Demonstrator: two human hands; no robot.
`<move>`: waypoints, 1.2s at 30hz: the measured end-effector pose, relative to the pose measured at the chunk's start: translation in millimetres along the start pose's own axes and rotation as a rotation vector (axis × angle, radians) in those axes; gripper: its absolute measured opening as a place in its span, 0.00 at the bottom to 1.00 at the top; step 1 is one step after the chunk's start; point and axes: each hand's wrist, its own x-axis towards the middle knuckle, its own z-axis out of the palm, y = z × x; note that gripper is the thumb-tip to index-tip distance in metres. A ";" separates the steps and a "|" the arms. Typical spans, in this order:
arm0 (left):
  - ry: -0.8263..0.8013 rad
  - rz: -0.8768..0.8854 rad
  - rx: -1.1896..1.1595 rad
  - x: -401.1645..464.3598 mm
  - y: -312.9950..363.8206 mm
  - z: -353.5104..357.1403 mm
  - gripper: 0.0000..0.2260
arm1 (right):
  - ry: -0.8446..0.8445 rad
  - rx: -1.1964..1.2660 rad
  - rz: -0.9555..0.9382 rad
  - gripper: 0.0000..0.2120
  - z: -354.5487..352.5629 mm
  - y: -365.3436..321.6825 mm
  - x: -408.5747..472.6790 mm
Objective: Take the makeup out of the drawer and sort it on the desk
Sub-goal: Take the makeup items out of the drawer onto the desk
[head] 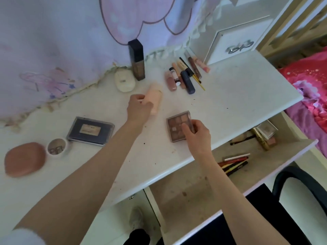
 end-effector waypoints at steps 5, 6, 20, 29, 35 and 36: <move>-0.002 0.015 0.082 24.8 10.2 6.1 0.15 | -0.019 -0.034 -0.014 0.04 7.7 -9.6 2.0; -0.008 0.028 0.125 25.9 11.9 6.0 0.16 | -0.016 -0.042 -0.014 0.03 8.1 -10.7 2.0; 0.019 0.541 0.539 -44.3 -53.9 -96.3 0.12 | -0.217 0.148 0.100 0.08 53.4 -47.4 -28.5; -0.069 0.687 0.936 -77.7 -136.4 -161.3 0.21 | -0.176 0.028 0.178 0.10 95.3 -39.4 -75.7; -0.051 0.658 0.987 -77.3 -148.6 -157.5 0.22 | -0.125 -0.233 -0.004 0.16 108.6 -36.8 -94.1; -0.046 0.647 0.973 -78.1 -148.4 -157.4 0.22 | -0.134 -0.256 -0.019 0.16 109.6 -35.4 -97.1</move>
